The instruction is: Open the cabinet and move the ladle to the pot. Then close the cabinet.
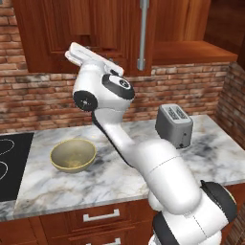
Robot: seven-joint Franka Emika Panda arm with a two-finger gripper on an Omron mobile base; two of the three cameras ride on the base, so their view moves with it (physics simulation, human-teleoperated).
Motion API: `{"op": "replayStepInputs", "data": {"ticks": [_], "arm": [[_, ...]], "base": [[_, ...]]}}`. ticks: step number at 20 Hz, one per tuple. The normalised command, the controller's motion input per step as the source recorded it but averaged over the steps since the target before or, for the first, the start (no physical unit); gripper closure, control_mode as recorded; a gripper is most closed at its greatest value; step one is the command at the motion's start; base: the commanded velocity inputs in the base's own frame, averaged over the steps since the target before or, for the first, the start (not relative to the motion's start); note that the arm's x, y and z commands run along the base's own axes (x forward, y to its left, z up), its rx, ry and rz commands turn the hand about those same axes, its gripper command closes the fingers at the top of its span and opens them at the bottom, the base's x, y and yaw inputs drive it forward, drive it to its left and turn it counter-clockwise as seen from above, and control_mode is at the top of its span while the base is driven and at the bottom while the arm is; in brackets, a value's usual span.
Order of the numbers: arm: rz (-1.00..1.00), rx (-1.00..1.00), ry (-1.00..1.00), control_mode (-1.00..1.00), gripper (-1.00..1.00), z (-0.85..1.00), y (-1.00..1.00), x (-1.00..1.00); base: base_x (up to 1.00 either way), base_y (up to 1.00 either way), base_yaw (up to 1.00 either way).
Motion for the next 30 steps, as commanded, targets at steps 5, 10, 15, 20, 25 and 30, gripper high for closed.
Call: {"op": "replayStepInputs", "data": {"ticks": [5, 10, 15, 20, 25, 30], "arm": [[0.02, 0.0, 0.29, -1.0, -1.0, 0.77, -0.27, 0.06], [0.0, -0.01, 0.24, -1.0, -1.0, 0.43, -0.21, 0.33], [0.02, -0.03, 0.16, -1.0, -1.0, 0.45, -0.23, 0.13], [0.05, -0.08, 0.04, -1.0, -1.0, 0.18, -0.49, -0.31], [0.06, -0.07, 0.01, -1.0, -1.0, 0.0, -0.72, -0.61], [0.13, -0.01, 0.0, -1.0, -1.0, -0.05, -0.61, -0.94]], "base": [[0.0, 0.0, 0.0], [0.0, 0.0, 0.0], [0.0, 0.0, 0.0], [0.0, 0.0, 0.0], [0.0, 0.0, 0.0], [0.0, 0.0, 0.0]]}}
